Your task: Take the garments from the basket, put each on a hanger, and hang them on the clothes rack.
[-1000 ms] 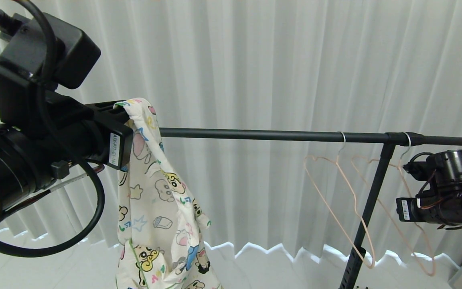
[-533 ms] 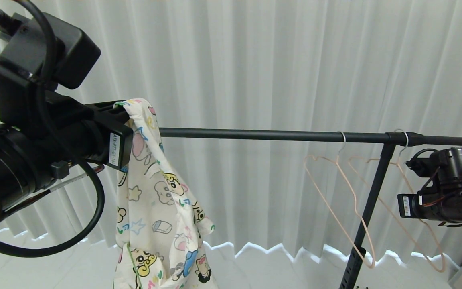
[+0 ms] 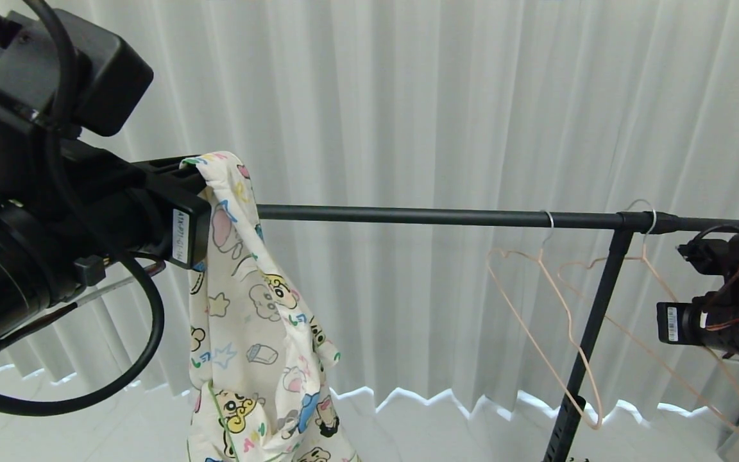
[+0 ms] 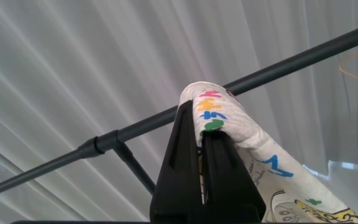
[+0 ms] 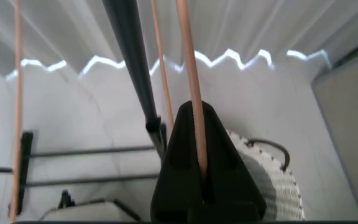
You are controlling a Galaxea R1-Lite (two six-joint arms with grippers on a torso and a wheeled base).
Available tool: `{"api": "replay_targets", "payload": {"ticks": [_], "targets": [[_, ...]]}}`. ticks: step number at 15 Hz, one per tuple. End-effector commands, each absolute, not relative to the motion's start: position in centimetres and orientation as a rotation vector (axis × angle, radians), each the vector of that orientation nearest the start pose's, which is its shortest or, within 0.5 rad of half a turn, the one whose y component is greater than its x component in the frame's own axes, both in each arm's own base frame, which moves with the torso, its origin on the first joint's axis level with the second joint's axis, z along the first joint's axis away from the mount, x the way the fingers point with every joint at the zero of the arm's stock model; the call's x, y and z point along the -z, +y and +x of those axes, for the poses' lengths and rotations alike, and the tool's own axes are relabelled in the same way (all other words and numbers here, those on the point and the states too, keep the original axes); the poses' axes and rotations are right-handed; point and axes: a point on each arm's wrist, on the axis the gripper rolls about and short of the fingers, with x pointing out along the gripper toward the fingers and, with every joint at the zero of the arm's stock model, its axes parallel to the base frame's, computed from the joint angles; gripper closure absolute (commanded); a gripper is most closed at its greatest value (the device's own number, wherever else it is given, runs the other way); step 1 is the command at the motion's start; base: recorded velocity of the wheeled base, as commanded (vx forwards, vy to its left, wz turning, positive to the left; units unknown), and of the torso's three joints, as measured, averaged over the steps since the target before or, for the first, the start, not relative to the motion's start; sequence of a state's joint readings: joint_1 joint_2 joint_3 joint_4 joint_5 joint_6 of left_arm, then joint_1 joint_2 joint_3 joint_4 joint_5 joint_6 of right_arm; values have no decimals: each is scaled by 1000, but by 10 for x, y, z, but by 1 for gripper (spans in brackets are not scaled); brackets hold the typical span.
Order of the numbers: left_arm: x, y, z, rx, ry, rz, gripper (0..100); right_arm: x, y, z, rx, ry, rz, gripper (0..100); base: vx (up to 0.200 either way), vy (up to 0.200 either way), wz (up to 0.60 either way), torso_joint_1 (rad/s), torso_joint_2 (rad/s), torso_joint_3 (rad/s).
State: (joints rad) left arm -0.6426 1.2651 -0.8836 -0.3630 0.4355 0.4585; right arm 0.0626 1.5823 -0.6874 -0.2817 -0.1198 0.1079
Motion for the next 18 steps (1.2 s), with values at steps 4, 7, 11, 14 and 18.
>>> {"api": "replay_targets", "payload": {"ticks": [4,7,11,14,18], "targets": [[-292,-110,163,203,-48,459,100,-162,13,244,85,529,53,100,0,0,0,0,0,0],[-292,-110,163,202,-47,460,100,-170,12,234,83,494,55,100,0,0,0,0,0,0],[-292,-110,163,200,-49,493,100,-176,11,213,77,458,56,100,-50,0,0,-1,1,-1],[-292,-110,163,200,-49,493,100,-178,10,199,74,438,57,100,-200,0,0,12,7,1],[-291,-110,163,201,-48,494,100,-174,9,178,53,429,40,100,-200,0,0,-4,0,2]]}}
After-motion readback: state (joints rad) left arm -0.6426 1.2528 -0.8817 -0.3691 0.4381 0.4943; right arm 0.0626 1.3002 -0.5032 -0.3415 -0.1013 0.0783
